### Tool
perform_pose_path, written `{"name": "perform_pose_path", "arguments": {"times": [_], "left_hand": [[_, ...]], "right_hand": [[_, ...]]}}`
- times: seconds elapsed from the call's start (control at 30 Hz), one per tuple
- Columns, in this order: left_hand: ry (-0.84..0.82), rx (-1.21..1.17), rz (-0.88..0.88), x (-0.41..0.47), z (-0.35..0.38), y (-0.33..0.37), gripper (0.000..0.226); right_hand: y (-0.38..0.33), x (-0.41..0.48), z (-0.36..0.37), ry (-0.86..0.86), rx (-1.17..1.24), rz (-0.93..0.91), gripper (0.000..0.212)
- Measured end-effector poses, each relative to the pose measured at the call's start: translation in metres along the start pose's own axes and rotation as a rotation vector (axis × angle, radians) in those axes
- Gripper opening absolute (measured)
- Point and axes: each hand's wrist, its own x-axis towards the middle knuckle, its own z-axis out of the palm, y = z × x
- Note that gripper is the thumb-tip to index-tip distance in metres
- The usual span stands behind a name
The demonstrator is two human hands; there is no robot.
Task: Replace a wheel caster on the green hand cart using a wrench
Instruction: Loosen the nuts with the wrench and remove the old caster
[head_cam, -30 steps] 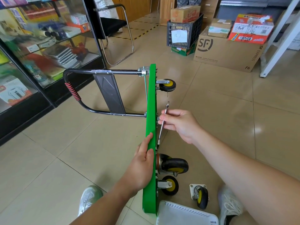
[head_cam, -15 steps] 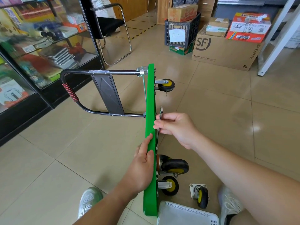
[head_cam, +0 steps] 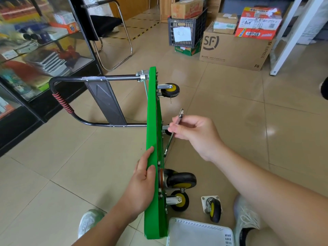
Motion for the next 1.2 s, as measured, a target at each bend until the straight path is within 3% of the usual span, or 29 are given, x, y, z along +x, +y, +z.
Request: {"name": "perform_pose_path", "arguments": {"times": [0.2, 0.63, 1.2], "left_hand": [[0.02, 0.004, -0.023, 0.006, -0.002, 0.0, 0.048], [0.043, -0.015, -0.066, 0.014, 0.006, 0.003, 0.055], [0.031, -0.032, 0.016, 0.005, 0.005, 0.0, 0.044]], "right_hand": [[0.034, 0.034, -0.004, -0.022, -0.029, 0.223, 0.017], [0.087, 0.064, 0.012, -0.11, -0.086, 0.417, 0.016], [0.081, 0.048, 0.023, -0.133, -0.163, 0.311, 0.015]]}}
